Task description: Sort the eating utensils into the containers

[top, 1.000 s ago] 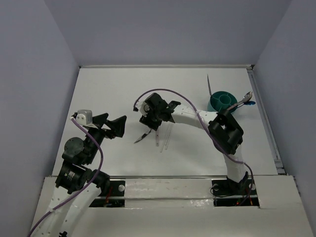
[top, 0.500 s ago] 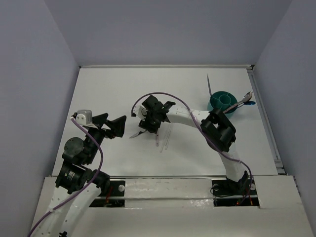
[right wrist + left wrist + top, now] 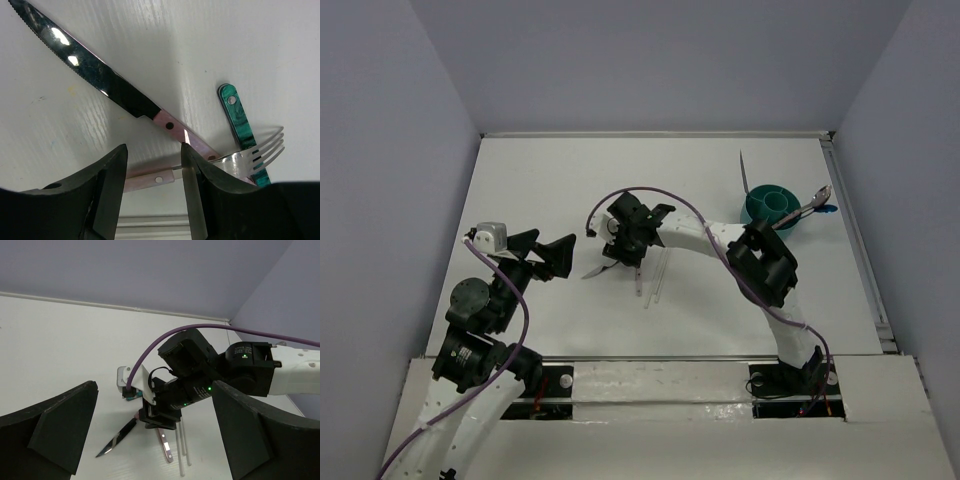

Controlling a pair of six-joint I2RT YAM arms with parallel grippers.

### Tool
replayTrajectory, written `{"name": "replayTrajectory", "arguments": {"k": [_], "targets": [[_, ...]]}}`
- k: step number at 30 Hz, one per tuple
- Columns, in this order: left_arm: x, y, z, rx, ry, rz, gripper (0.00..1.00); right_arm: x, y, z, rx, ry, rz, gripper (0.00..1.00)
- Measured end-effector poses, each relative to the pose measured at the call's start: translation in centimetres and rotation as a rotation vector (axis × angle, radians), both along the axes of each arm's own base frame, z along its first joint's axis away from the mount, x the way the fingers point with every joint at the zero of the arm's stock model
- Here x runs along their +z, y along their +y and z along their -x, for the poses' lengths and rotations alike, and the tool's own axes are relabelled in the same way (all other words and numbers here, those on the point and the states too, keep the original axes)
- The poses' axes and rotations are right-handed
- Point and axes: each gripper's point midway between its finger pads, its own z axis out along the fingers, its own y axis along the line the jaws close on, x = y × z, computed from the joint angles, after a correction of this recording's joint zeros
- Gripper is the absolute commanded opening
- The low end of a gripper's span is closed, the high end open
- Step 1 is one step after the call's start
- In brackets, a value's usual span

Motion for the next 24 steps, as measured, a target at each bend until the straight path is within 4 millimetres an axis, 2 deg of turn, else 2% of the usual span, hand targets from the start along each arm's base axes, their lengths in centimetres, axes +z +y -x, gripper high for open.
{"name": "replayTrajectory", "arguments": {"k": [9, 17, 24], "targets": [[0.0, 0.0, 0.0, 0.002, 0.001, 0.000, 0.99, 0.2, 0.1, 0.0, 0.004, -0.002, -0.005, 0.53], [0.0, 0.1, 0.0, 0.002, 0.001, -0.001, 0.99, 1.6, 0.9, -1.5, -0.006, -0.029, -0.039, 0.53], [0.0, 0.0, 0.0, 0.002, 0.001, -0.002, 0.99, 1.4, 0.9, -1.6, -0.007, -0.025, -0.041, 0.53]]}}
